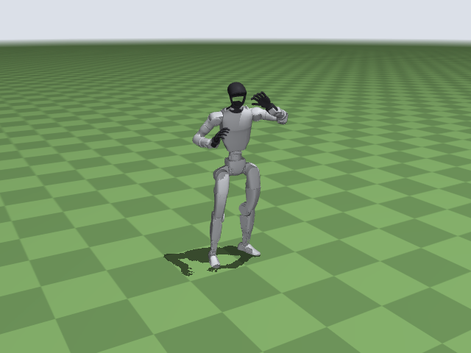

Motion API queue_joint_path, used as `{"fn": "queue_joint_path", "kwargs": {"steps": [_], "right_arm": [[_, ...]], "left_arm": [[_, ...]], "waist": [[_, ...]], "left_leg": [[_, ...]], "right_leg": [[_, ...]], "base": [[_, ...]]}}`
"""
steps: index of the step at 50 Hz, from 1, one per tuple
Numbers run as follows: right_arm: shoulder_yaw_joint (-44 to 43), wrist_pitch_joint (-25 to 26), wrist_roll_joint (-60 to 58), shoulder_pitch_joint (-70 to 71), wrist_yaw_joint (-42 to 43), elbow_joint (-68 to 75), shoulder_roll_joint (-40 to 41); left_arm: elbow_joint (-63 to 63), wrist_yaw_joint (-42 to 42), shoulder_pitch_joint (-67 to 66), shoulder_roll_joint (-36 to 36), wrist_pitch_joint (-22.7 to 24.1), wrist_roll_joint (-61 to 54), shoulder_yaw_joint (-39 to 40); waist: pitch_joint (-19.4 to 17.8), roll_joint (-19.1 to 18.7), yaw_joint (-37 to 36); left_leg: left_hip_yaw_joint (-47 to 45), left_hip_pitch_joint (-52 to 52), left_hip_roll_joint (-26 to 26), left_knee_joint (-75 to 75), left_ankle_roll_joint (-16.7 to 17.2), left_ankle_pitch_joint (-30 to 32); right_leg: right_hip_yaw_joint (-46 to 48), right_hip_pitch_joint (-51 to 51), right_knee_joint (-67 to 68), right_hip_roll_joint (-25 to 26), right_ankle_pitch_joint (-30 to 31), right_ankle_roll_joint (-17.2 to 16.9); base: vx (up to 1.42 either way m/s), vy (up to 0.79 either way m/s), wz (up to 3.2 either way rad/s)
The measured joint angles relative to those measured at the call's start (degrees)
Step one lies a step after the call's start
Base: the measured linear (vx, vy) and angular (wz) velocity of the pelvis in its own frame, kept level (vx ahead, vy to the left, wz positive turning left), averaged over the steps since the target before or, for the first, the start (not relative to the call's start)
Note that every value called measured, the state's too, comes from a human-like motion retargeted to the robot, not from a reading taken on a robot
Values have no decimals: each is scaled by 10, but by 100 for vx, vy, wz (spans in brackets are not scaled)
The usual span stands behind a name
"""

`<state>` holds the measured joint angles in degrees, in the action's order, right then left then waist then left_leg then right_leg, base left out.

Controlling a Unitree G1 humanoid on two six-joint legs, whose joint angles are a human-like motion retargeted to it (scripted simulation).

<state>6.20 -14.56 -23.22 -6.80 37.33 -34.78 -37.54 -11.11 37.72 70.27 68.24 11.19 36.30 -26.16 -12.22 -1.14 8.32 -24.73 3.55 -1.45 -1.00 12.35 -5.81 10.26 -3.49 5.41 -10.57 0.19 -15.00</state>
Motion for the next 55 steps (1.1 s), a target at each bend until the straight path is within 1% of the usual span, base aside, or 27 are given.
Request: {"fn": "queue_joint_path", "kwargs": {"steps": [3,5,6,8,10,13,15,17,18,20,23,25,27,30,31,33,34,36,38,40,42,45,47,50,52,53,55], "right_arm": [[4,4,16,-14,13,2,-43],[-1,8,18,-12,25,7,-59],[-1,10,16,-8,27,8,-64],[-2,15,13,1,31,11,-66],[-3,19,9,9,32,11,-55],[-4,20,4,31,27,8,-21],[-7,21,-5,42,16,5,-1],[-18,16,-14,38,5,4,12],[-23,12,-15,31,1,5,18],[-28,6,-10,11,-4,6,19],[-21,3,14,-21,3,4,-17],[-19,1,27,-29,17,6,-41],[-14,4,25,-25,25,7,-55],[-3,12,19,-3,25,6,-62],[-1,12,18,3,26,2,-54],[4,10,17,18,25,-2,-33],[4,7,15,23,24,-3,-21],[-2,2,10,22,20,0,3],[-20,-3,6,6,11,6,20],[-35,-7,7,-16,3,14,31],[-37,-6,12,-36,-1,17,22],[-30,-3,21,-52,7,16,-21],[-30,-1,24,-49,20,20,-40],[-21,7,17,-44,27,23,-56],[-14,13,12,-36,26,22,-52],[-11,13,11,-31,26,21,-46],[-9,9,11,-19,20,16,-28]], "left_arm": [[127,35,174,-18,-69,-4,-75],[308,71,348,-73,-109,-48,-170],[387,74,399,-99,-121,-75,-190],[509,72,467,-139,-130,-121,-219],[541,69,481,-152,-119,-142,-238],[379,86,399,-101,-93,-103,-209],[199,78,266,-50,-85,-51,-114],[58,62,106,-34,-60,-7,10],[16,56,49,-35,-45,9,50],[-21,41,-6,-32,-31,24,86],[34,29,61,-10,-55,13,53],[188,65,245,-31,-86,-19,-84],[348,86,372,-73,-109,-73,-184],[502,66,454,-106,-106,-147,-265],[500,63,451,-100,-97,-151,-277],[443,72,419,-68,-79,-140,-277],[379,76,373,-41,-72,-122,-251],[230,69,241,10,-57,-78,-160],[110,38,96,34,-32,-40,-51],[47,9,9,41,-15,-15,15],[39,-1,2,49,-25,-3,33],[121,14,99,55,-75,-7,-4],[289,47,285,12,-101,-46,-126],[485,57,420,-51,-121,-121,-192],[521,59,439,-60,-111,-153,-214],[504,66,431,-51,-101,-157,-222],[400,90,371,-10,-86,-137,-207]], "waist": [[15,-24,36],[24,-29,44],[28,-31,45],[35,-35,42],[38,-34,32],[23,-23,11],[8,-14,3],[-3,-7,-5],[-6,-3,-8],[-4,-3,-8],[14,-23,8],[26,-30,13],[35,-31,15],[43,-29,19],[43,-27,17],[37,-21,15],[31,-17,13],[21,-10,7],[13,-6,-1],[11,-4,-3],[14,-13,7],[25,-38,35],[29,-44,40],[36,-49,37],[36,-48,27],[34,-46,21],[26,-40,10]], "left_leg": [[17,-9,2,-7,6,8],[25,-10,0,-20,12,17],[25,-8,-2,-26,15,21],[20,-4,-8,-38,19,26],[7,1,-16,-40,20,24],[-21,16,-24,-40,14,19],[-39,26,-27,-35,11,13],[-50,26,-31,-16,10,3],[-53,23,-32,-6,10,-1],[-54,17,-33,10,9,-8],[-39,5,-31,22,7,-12],[-23,-2,-28,17,8,-8],[-13,-2,-26,5,9,-1],[-10,4,-26,-16,13,7],[-14,7,-28,-22,14,8],[-24,15,-30,-32,16,11],[-31,20,-31,-36,16,11],[-44,26,-33,-35,16,9],[-54,26,-36,-26,14,4],[-56,21,-37,-13,13,-2],[-51,14,-36,-2,13,-5],[-35,2,-32,8,15,-4],[-23,-1,-29,5,18,0],[-21,3,-26,-5,19,5],[-31,10,-27,-11,16,6],[-38,14,-28,-13,14,5],[-56,24,-31,-13,11,2]], "right_leg": [[20,3,-10,-2,3,0],[29,2,-12,1,4,0],[30,0,-11,5,5,0],[28,-5,-10,14,7,0],[16,-9,-9,25,9,0],[-11,-13,-3,39,10,0],[-29,-11,-2,45,10,0],[-41,-8,-6,48,11,0],[-45,-7,-8,48,12,0],[-47,-4,-15,46,13,0],[-33,2,-22,37,11,0],[-17,1,-22,33,10,0],[-6,1,-19,31,8,0],[-1,-4,-12,34,6,0],[-4,-6,-11,37,6,0],[-12,-11,-7,43,6,0],[-17,-12,-5,46,7,0],[-29,-12,-5,52,8,0],[-38,-11,-10,55,11,0],[-41,-8,-18,55,13,0],[-37,-4,-25,50,15,0],[-22,1,-30,40,15,0],[-11,0,-26,35,12,0],[-9,-4,-16,33,9,0],[-19,-7,-10,37,8,0],[-26,-9,-7,40,8,0],[-43,-12,-3,46,7,0]], "base": [[-1,2,49],[-1,-2,32],[-1,-5,4],[0,-8,-28],[0,-10,-63],[0,-10,-89],[0,-8,-83],[1,-7,-57],[1,-4,-31],[0,0,0],[3,5,44],[2,4,70],[1,2,51],[0,0,9],[1,-4,-24],[0,-6,-45],[0,-7,-57],[0,-7,-59],[0,-5,-43],[0,-1,-11],[1,3,15],[2,8,51],[1,6,49],[1,1,8],[3,-2,-45],[3,-4,-67],[3,-6,-80]]}}
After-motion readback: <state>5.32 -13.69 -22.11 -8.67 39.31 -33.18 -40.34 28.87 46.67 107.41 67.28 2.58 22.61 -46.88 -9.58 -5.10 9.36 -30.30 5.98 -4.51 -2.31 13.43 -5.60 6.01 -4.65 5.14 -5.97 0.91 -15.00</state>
